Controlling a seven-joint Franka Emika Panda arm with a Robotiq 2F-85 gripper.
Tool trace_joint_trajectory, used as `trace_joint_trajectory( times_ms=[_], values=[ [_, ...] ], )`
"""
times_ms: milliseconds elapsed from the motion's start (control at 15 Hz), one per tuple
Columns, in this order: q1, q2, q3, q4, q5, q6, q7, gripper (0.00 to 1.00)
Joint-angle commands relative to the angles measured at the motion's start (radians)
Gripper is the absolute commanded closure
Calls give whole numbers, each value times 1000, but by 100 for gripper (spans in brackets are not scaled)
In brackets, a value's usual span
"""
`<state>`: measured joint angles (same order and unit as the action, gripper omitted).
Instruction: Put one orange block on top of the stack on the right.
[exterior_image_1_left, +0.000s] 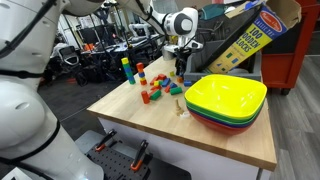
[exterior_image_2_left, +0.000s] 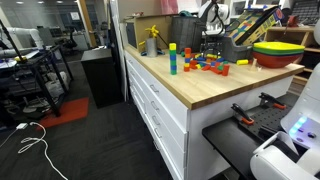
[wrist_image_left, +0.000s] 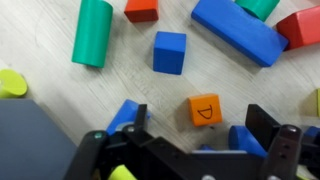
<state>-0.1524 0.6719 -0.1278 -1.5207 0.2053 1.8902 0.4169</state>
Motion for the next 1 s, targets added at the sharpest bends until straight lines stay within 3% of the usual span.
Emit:
trace_joint_trajectory(
  times_ms=[0, 933],
  values=[
    [21, 37, -5, 23, -27, -13, -11, 0],
    [31, 89, 1, 99, -60, -45, -8, 0]
  ],
)
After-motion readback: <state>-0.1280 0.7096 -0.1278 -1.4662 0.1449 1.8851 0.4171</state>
